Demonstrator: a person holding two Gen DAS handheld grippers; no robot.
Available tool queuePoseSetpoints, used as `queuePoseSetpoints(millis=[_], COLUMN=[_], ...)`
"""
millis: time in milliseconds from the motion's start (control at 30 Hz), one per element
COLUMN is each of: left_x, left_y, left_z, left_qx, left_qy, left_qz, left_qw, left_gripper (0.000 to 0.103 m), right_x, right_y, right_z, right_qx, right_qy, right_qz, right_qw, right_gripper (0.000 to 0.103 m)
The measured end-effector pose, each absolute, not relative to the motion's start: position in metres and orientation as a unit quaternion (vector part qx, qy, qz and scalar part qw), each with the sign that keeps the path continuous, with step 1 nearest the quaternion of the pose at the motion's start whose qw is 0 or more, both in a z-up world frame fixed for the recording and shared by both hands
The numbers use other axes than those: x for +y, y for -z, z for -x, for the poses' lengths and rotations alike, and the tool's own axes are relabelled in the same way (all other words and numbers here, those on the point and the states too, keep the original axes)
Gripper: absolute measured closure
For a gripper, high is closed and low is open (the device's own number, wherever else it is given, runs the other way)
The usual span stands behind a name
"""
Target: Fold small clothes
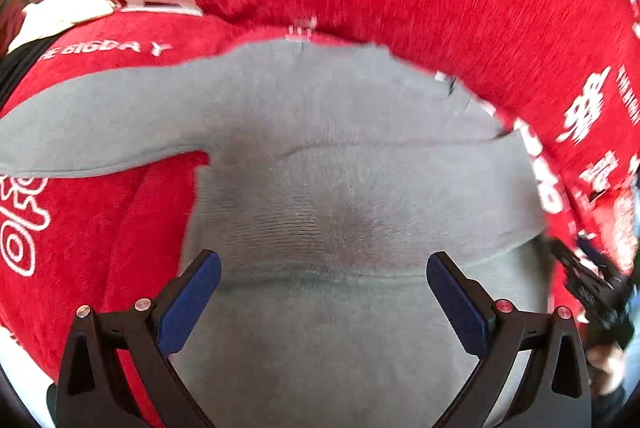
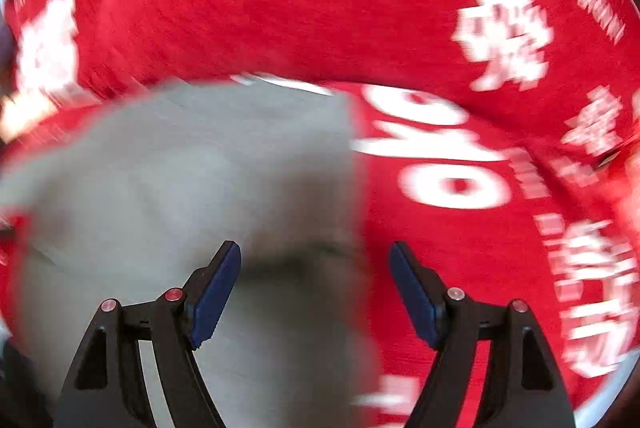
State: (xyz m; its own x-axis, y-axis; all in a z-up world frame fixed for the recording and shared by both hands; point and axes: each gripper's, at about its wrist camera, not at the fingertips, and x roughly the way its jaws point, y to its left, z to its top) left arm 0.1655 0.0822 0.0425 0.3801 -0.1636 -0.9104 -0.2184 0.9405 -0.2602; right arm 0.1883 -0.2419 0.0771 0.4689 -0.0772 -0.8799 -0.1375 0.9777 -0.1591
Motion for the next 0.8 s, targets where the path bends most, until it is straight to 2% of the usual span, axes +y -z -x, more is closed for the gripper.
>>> queuePoseSetpoints(millis=[100,300,367,500,633,800], left_x=[0.078,0.062,0.06,0.059,0.052,0.05], left_y=[-0.022,-0.019,-0.019,-0.015,-0.018,-0.015], left_z=[-0.177,-0.188,-0.193,-0.202,-0.201,-0.2], left_qx=[0.575,0.572,0.574,0.577,0.581,0.58], left_qy=[-0.034,-0.076,-0.086,-0.103,-0.091,-0.095], left_qz=[0.179,0.149,0.138,0.132,0.11,0.101], left_qw=[0.798,0.803,0.802,0.799,0.801,0.803], left_gripper=[0.0,0.0,0.0,0.0,0.0,0.0], right_x=[-0.252,-0.232,-0.24,-0.298,-0.312,-0.301], right_y=[-0.065,-0.043,-0.044,-0.038,-0.05,-0.092], right_z=[-0.168,-0.184,-0.198,-0.208,-0.196,-0.198], right_qx=[0.514,0.491,0.483,0.534,0.531,0.479], right_qy=[-0.003,0.009,0.053,0.055,0.023,-0.02], right_qz=[0.2,0.231,0.208,0.031,0.018,0.001], right_qw=[0.834,0.84,0.849,0.843,0.847,0.878], right_gripper=[0.024,0.024,0.022,0.021,0.021,0.021])
